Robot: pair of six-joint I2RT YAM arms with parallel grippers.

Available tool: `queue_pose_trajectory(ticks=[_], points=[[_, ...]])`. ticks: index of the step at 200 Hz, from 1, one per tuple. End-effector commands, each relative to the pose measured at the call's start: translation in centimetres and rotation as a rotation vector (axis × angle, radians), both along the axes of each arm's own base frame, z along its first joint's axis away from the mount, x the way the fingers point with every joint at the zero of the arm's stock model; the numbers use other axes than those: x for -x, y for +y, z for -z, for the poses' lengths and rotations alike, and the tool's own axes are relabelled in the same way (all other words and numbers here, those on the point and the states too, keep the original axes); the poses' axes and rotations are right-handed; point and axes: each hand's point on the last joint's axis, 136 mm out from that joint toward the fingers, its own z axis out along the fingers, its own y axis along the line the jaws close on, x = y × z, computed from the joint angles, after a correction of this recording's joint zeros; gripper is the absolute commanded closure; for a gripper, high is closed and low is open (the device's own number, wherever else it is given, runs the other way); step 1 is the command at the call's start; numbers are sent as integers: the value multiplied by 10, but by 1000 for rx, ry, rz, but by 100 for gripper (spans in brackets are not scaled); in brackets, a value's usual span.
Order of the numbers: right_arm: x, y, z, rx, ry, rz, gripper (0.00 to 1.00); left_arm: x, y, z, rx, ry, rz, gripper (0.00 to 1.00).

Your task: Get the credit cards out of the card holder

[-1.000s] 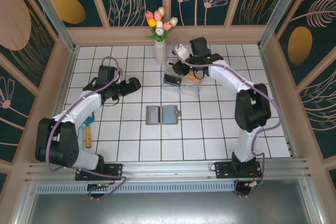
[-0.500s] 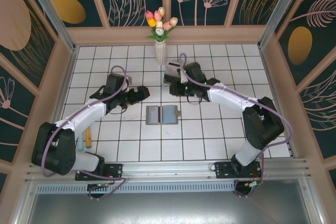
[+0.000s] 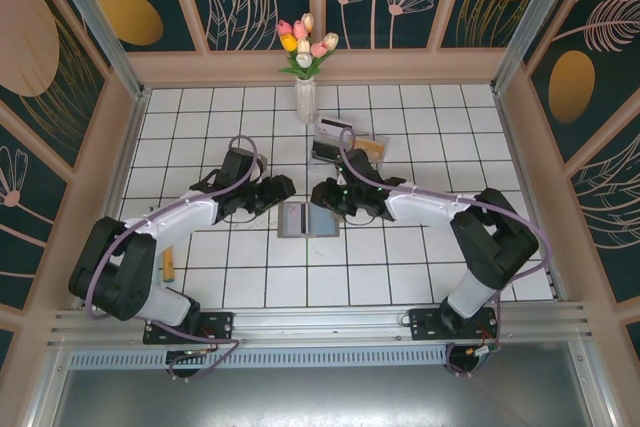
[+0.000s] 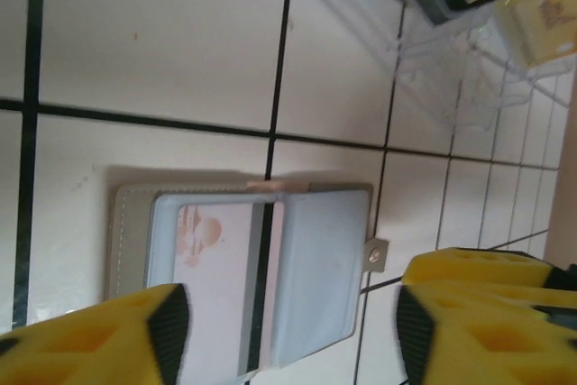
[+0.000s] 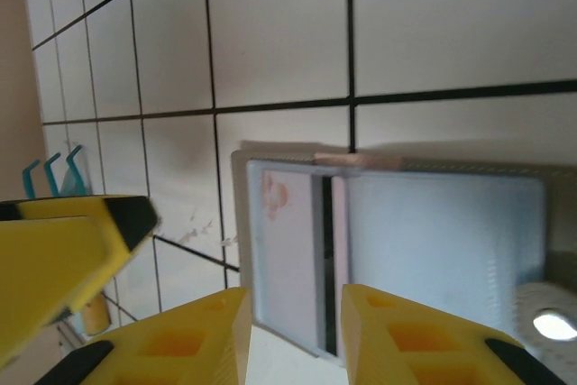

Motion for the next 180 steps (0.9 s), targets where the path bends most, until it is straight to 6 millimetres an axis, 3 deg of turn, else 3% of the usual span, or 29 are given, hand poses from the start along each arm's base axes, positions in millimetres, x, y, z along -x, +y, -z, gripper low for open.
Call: queue_pose_trajectory(ticks=[1,88,180], points=[[9,15,13,-22,62,-11,68,11,-4,18,-1,61,9,48],[12,25,41,7,132,-33,76,23,-1,50,-54,136,23,80],[8,24,54,67,139,-42,79,29,5,69,-105,169,29,82]])
